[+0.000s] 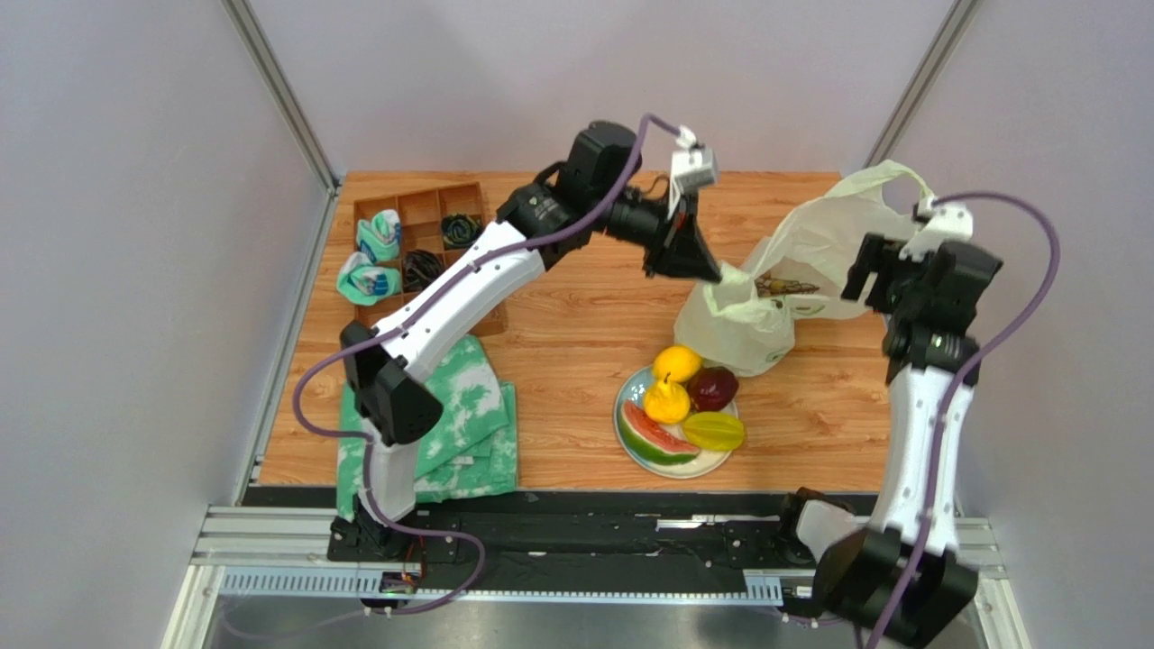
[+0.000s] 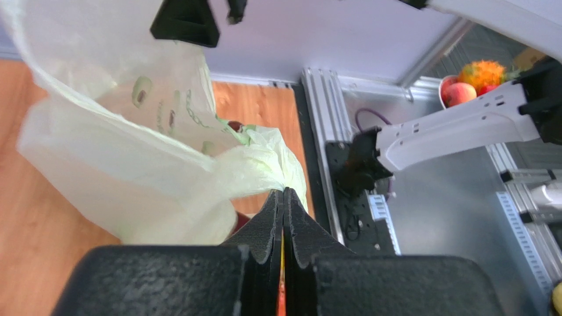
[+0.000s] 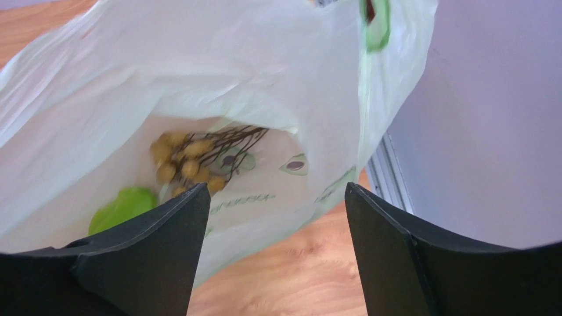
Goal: Take the fake fruits out of the plastic bag
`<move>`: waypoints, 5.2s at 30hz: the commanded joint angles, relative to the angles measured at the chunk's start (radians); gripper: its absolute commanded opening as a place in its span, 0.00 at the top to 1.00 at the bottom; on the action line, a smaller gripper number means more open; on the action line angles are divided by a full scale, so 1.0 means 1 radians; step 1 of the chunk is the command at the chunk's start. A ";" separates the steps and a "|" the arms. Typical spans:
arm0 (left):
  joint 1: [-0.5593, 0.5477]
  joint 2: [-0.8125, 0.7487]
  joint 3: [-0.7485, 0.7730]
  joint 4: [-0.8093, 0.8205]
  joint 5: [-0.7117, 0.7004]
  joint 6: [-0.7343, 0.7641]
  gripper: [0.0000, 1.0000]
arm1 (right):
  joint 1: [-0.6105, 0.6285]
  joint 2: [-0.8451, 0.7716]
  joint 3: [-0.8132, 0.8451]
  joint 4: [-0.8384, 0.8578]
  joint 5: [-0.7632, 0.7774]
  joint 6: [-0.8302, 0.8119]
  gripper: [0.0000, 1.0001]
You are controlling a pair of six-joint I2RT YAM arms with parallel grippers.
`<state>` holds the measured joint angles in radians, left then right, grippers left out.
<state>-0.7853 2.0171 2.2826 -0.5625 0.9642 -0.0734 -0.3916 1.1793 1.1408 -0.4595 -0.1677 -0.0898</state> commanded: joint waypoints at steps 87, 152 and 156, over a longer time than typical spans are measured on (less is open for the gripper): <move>0.050 -0.057 -0.284 -0.243 -0.081 0.239 1.00 | 0.419 0.364 0.051 -0.285 -0.253 -1.110 0.60; 0.116 0.164 0.237 -0.130 -0.298 0.241 1.00 | 0.217 0.733 0.577 -0.263 0.158 -0.427 0.95; 0.133 0.160 0.322 0.060 -0.366 0.239 1.00 | 0.189 0.714 0.789 -0.268 0.188 -0.404 1.00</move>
<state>-0.6792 2.1906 2.5126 -0.7025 0.6827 0.1406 -0.1856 1.9663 1.7351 -0.7696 -0.0364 -0.5591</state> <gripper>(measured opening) 0.007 0.009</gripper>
